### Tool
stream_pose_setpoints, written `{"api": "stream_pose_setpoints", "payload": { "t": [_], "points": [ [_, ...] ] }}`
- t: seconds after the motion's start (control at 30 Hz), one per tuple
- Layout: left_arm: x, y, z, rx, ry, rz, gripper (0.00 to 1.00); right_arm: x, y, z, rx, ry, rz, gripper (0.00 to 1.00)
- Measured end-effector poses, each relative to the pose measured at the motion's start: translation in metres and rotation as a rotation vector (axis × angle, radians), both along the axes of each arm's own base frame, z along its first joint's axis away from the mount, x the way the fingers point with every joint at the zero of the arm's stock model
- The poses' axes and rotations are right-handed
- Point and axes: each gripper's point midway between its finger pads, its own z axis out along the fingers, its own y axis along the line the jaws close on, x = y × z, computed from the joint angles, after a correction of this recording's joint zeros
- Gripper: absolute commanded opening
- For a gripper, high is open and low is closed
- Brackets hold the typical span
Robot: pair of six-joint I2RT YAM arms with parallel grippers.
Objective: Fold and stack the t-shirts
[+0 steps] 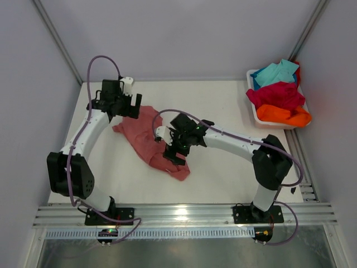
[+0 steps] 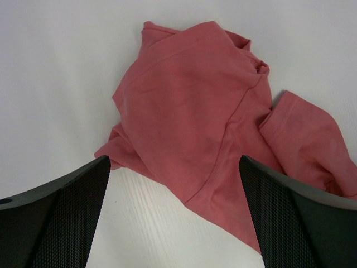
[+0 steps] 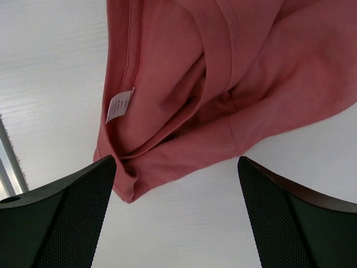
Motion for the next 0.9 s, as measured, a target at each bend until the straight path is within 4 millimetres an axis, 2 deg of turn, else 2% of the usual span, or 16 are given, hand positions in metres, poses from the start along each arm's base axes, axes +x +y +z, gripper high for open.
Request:
{"api": "stream_pose_setpoints", "payload": {
  "t": [0.1, 0.23, 0.53, 0.9],
  "points": [
    [0.005, 0.017, -0.01, -0.034, 0.031, 0.045, 0.99, 0.006, 0.015, -0.004, -0.007, -0.026, 0.008, 0.93],
    [0.005, 0.033, -0.018, -0.055, 0.055, 0.086, 0.99, -0.003, 0.037, -0.01, -0.008, -0.034, 0.056, 0.93],
    [0.0, 0.028, -0.026, -0.087, 0.078, 0.061, 0.99, -0.027, 0.073, -0.014, -0.002, -0.034, 0.125, 0.93],
    [-0.01, 0.024, -0.044, -0.108, 0.122, 0.045, 0.99, -0.02, 0.116, 0.002, 0.06, -0.06, 0.128, 0.94]
  ]
}}
